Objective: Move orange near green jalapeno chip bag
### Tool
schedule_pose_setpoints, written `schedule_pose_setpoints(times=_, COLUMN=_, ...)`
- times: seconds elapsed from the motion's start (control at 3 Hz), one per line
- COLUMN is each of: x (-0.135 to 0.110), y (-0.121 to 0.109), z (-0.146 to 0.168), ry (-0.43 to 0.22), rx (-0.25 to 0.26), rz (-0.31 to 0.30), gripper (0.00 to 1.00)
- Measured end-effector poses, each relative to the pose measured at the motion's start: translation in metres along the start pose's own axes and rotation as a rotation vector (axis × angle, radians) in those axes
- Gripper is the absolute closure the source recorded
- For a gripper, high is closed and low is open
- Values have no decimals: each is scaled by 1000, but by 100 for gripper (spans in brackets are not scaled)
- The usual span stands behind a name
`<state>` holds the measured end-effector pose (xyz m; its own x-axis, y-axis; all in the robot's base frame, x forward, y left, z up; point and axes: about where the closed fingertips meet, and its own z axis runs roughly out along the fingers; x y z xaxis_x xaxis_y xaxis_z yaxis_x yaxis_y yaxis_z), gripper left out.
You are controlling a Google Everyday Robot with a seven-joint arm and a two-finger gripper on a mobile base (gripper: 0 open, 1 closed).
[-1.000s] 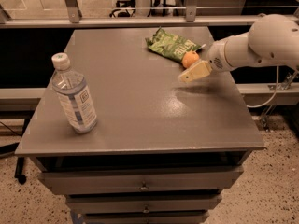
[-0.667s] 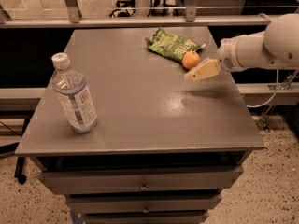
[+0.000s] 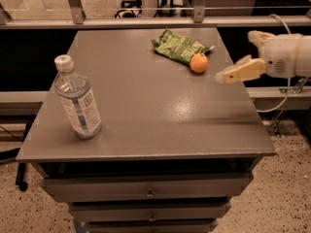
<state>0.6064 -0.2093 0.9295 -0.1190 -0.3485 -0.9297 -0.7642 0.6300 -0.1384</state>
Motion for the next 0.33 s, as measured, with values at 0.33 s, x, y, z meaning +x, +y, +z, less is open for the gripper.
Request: schedule_pose_setpoints(times=0.33, x=2, y=4, z=-20, ry=-14, rx=-4, rz=-46, gripper=0)
